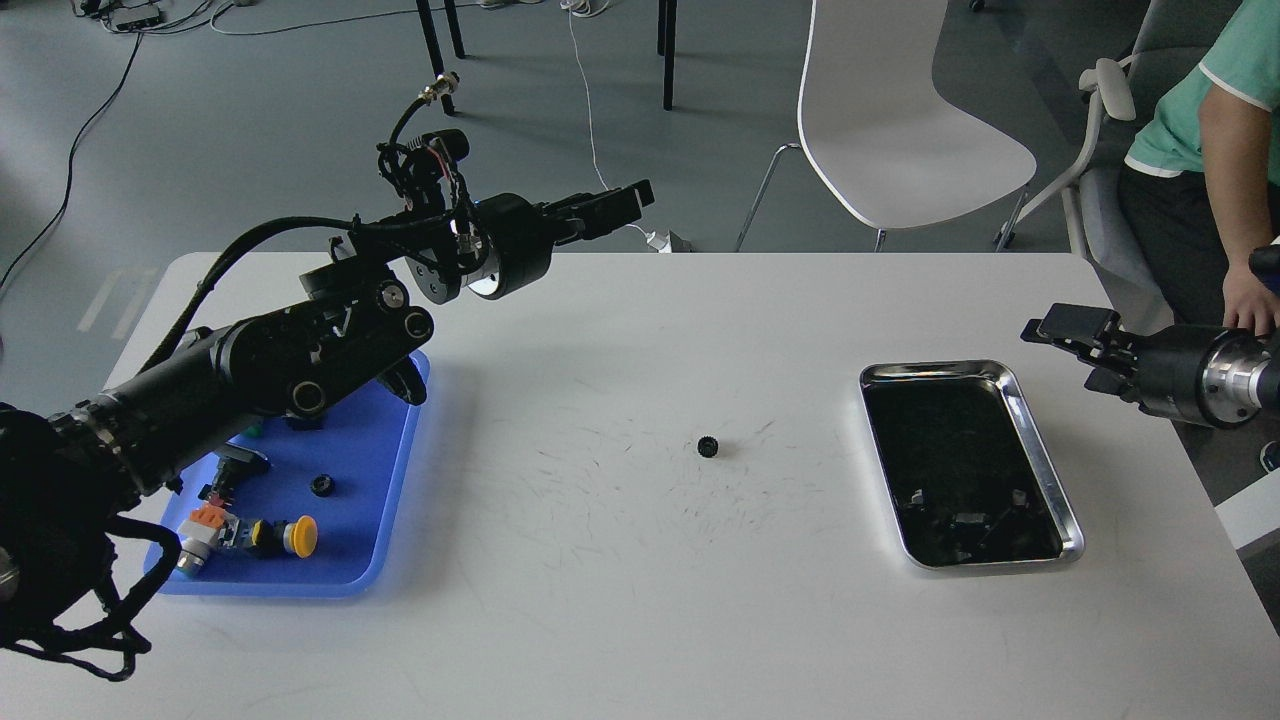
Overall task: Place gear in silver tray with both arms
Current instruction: 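Reach the right gripper toward the black gear on the table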
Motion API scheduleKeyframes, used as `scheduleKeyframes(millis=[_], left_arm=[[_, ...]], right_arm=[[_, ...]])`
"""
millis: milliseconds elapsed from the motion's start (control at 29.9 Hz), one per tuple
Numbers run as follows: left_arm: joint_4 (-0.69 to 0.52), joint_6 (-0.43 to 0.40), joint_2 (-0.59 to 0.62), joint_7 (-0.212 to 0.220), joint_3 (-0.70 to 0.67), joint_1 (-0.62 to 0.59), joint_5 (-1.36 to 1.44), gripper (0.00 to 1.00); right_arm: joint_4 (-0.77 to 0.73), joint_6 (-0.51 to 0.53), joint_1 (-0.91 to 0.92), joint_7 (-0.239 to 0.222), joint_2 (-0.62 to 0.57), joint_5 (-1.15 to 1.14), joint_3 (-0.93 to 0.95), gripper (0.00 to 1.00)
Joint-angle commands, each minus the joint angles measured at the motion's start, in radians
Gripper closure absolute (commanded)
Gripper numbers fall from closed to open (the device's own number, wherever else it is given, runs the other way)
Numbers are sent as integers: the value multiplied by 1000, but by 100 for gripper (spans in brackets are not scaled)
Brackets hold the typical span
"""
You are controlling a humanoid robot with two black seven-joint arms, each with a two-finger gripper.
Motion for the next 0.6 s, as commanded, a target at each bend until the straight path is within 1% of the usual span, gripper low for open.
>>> scheduleKeyframes(millis=[0, 134, 234, 568], left_arm=[[-1, 2, 2, 0, -2, 0, 0, 2], [-1, 3, 7, -2, -2, 0, 0, 2], [-1, 3, 11, -2, -2, 0, 0, 2], [-1, 3, 14, -2, -2, 0, 0, 2]], right_arm=[[1, 0, 29, 4, 2, -28, -37, 2], [4, 1, 67, 4, 30, -37, -76, 2], [34, 1, 137, 4, 66, -42, -138, 2], [168, 8, 403, 4, 174, -41, -479, 2]])
